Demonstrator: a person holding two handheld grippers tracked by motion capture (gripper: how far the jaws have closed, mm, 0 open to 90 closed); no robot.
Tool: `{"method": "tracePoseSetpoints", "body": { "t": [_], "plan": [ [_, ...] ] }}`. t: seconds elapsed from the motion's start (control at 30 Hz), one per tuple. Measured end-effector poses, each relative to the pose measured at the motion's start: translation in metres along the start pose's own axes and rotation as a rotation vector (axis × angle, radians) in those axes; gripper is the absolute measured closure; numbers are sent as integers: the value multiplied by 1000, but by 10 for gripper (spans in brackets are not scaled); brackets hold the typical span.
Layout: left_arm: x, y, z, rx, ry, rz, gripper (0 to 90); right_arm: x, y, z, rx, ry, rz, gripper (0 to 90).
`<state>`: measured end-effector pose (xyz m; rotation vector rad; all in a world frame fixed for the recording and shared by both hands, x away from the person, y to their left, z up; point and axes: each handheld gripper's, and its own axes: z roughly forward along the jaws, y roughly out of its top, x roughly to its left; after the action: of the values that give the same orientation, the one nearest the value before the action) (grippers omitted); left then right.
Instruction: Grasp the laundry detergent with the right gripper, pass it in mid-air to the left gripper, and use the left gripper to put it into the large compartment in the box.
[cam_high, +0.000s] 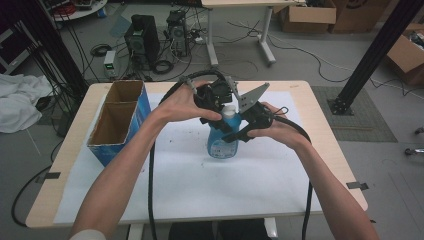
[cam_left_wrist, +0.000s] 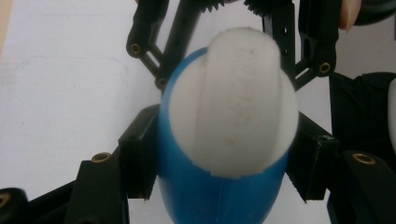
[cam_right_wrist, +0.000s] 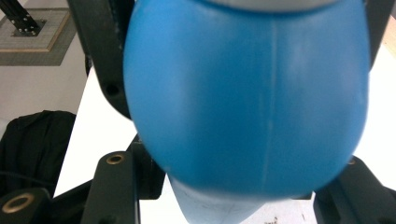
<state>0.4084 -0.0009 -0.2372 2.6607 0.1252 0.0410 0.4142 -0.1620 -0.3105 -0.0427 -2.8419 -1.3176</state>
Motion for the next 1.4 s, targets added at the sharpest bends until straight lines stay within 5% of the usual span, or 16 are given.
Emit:
{"method": "tracePoseSetpoints", "body": {
  "t": [0.97, 1.13, 1.4],
  "plan": [
    [0, -2, 6, 18, -7, -5, 377, 0, -7, 4, -6, -16, 20, 278],
    [0, -3, 5, 21, -8, -7, 377, -1, -8, 3, 5, -29, 53, 148],
    [0, -6, 2, 20, -3, -24, 377, -1, -12, -3, 66, -49, 87, 149]
  ]
}}
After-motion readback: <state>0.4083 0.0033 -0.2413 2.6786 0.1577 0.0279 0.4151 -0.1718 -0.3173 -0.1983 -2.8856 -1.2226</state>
